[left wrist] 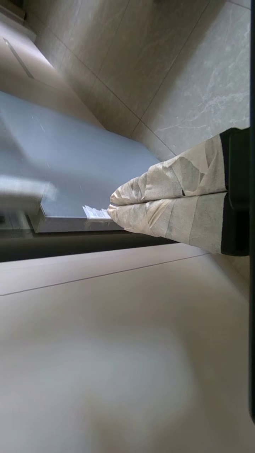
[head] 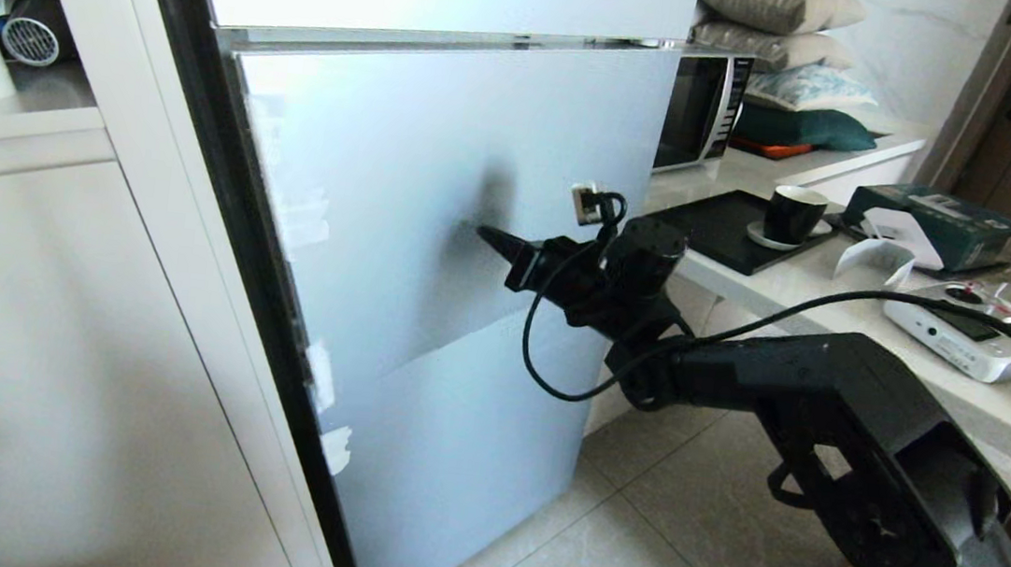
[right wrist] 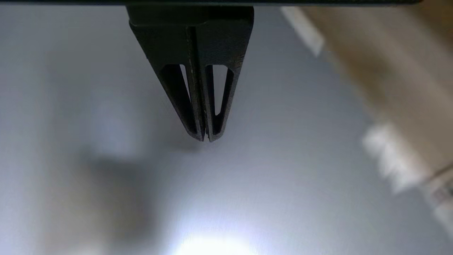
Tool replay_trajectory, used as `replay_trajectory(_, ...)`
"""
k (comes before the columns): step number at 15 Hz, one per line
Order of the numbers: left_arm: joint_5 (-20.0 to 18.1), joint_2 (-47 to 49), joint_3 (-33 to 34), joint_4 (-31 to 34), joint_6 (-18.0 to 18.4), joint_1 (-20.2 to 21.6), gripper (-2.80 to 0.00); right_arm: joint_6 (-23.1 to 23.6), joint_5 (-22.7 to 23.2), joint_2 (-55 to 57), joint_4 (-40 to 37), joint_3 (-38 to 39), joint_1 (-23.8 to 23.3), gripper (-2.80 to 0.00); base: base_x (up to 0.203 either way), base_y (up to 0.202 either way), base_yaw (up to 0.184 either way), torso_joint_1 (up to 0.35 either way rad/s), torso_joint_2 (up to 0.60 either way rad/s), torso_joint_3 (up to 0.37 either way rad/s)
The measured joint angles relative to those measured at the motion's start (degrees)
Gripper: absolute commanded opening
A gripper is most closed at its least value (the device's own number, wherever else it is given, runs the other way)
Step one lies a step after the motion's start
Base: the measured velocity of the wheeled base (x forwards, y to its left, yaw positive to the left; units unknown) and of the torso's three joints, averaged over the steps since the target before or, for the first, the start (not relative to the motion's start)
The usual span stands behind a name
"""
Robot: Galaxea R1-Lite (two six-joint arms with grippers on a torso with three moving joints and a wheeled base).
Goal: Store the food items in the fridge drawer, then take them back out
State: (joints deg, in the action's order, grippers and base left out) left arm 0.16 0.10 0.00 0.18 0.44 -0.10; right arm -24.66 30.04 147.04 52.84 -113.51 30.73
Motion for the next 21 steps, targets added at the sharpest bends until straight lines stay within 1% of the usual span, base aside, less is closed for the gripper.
replay_trajectory(2,0.0,0.0,0.0,0.0,0.0,0.0,-2.80,1.6,0.5,1.5,2.3,-0.3,-0.6,-2.80,0.000,0.000,0.000,0.000,0.00,0.000)
replay_trajectory(4,0.0,0.0,0.0,0.0,0.0,0.0,-2.80,1.6,0.2,2.2,5.6,-0.1,-1.2,-2.80,0.000,0.000,0.000,0.000,0.00,0.000)
replay_trajectory(5,0.0,0.0,0.0,0.0,0.0,0.0,-2.80,1.8,-0.4,2.1,7.5,0.9,-1.4,-2.80,0.000,0.000,0.000,0.000,0.00,0.000)
replay_trajectory(7,0.0,0.0,0.0,0.0,0.0,0.0,-2.80,2.1,-4.2,0.2,10.1,6.0,-1.4,-2.80,0.000,0.000,0.000,0.000,0.00,0.000)
replay_trajectory(9,0.0,0.0,0.0,0.0,0.0,0.0,-2.80,2.5,-7.1,-4.8,11.2,16.0,-1.3,-2.80,0.000,0.000,0.000,0.000,0.00,0.000)
replay_trajectory(11,0.0,0.0,0.0,0.0,0.0,0.0,-2.80,3.7,-8.5,-14.2,11.7,30.2,-1.4,-2.80,0.000,0.000,0.000,0.000,0.00,0.000)
replay_trajectory(13,0.0,0.0,0.0,0.0,0.0,0.0,-2.80,6.7,-11.2,-26.6,12.1,46.1,-1.6,-2.80,0.000,0.000,0.000,0.000,0.00,0.000)
replay_trajectory(15,0.0,0.0,0.0,0.0,0.0,0.0,-2.80,11.9,-16.2,-39.9,12.2,62.3,-2.7,-2.80,0.000,0.000,0.000,0.000,0.00,0.000)
replay_trajectory(17,0.0,0.0,0.0,0.0,0.0,0.0,-2.80,16.9,-20.5,-53.3,11.7,76.0,-5.7,-2.80,0.000,0.000,0.000,0.000,0.00,0.000)
replay_trajectory(18,0.0,0.0,0.0,0.0,0.0,0.0,-2.80,18.9,-21.7,-59.2,10.5,81.3,-8.0,-2.80,0.000,0.000,0.000,0.000,0.00,0.000)
replay_trajectory(19,0.0,0.0,0.0,0.0,0.0,0.0,-2.80,20.5,-22.5,-65.1,8.5,86.0,-10.7,-2.80,0.000,0.000,0.000,0.000,0.00,0.000)
replay_trajectory(21,0.0,0.0,0.0,0.0,0.0,0.0,-2.80,23.4,-23.4,-77.9,1.5,93.1,-16.2,-2.80,0.000,0.000,0.000,0.000,0.00,0.000)
